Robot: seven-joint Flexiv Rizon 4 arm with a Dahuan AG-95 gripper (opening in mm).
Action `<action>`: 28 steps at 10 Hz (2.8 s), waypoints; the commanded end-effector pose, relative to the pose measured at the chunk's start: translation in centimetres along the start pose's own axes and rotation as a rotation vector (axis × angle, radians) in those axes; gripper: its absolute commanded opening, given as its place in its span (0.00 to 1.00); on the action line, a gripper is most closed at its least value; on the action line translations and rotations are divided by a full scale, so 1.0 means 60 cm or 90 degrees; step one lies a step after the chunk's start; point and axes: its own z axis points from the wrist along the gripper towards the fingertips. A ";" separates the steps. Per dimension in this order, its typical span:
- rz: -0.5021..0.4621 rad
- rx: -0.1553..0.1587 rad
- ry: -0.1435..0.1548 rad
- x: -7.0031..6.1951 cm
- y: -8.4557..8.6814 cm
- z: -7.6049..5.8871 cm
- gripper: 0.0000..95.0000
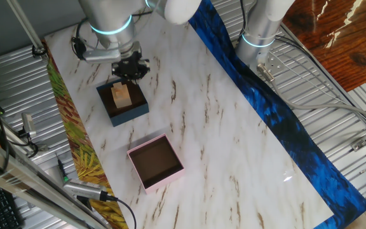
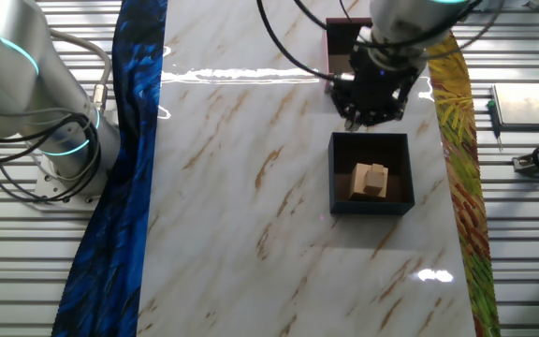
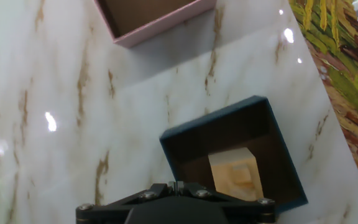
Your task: Move an object from one box to another
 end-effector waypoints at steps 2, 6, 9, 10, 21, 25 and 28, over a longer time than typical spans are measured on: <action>-0.053 -0.001 -0.005 0.049 -0.037 0.020 0.20; -0.096 -0.002 -0.016 0.059 -0.088 0.042 0.40; -0.104 0.003 -0.015 0.059 -0.102 0.044 0.40; -0.106 0.005 -0.012 0.060 -0.102 0.043 0.40; -0.075 0.006 -0.021 0.048 -0.096 0.039 0.60; -0.075 0.006 -0.021 0.048 -0.096 0.039 0.60; -0.075 0.006 -0.021 0.048 -0.096 0.039 0.60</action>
